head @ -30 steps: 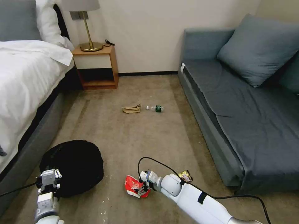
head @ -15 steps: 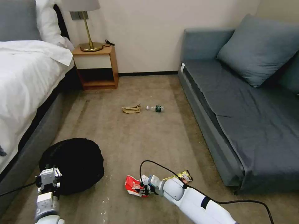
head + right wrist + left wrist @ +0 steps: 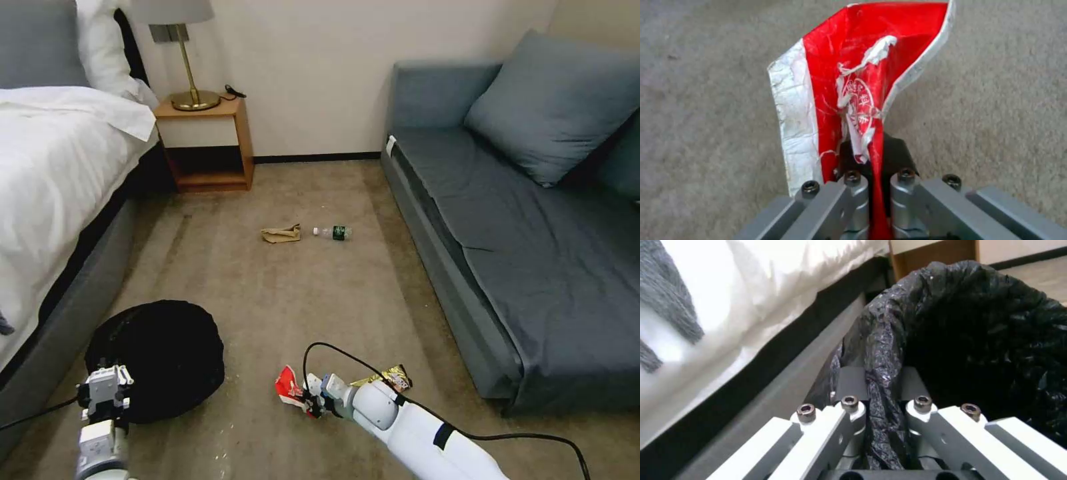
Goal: Pick up the trash bin, then pick up the garbage on the floor and place it into the trash bin.
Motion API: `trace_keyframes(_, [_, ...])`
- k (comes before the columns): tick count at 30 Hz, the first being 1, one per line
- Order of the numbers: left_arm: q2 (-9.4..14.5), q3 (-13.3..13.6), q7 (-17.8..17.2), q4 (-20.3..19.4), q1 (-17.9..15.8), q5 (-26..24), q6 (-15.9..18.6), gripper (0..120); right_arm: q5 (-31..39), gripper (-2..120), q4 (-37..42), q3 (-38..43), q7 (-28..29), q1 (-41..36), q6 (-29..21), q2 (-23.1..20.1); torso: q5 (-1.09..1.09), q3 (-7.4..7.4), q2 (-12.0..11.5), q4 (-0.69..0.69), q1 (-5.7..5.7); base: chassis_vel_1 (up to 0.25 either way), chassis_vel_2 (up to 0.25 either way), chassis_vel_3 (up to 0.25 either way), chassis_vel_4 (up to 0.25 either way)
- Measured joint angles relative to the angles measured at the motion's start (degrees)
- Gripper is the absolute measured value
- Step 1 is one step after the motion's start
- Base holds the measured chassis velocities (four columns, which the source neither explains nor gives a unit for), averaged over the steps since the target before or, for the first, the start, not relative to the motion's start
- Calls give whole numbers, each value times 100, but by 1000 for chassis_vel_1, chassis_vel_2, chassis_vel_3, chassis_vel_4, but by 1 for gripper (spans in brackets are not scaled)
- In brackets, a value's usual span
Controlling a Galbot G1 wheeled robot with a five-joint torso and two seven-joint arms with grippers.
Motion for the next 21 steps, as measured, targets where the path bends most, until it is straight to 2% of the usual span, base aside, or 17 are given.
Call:
trace_keyframes(8, [20, -5, 81, -38, 74, -158, -29, 7, 273, 1, 286, 200, 14, -3, 59, 17, -1, 0, 0, 0, 0, 0, 0, 0, 0])
trace_keyframes(15, [-44, 89, 204, -183, 29, -250, -12, 7, 1388, 1, 1222, 235, 275, 350, 358, 150, -1, 0, 0, 0, 0, 0, 0, 0, 0])
trace_keyframes(17, [-55, 101, 217, -194, 13, -250, -1, 7, 1501, 1, 1289, 201, 309, 392, 399, 169, 0, 0, 0, 0, 0, 0, 0, 0, 0])
trace_keyframes(20, [-116, 172, 282, -233, -117, -225, 60, 7, 2216, 1, 1588, -180, 567, 732, 629, 349, 0, 0, 0, 0, 0, 0, 0, 0, 0])
trace_keyframes(21, [-116, 172, 282, -233, -117, -225, 60, 7, 2216, 1, 1588, -180, 567, 732, 629, 349, 0, 0, 0, 0, 0, 0, 0, 0, 0])
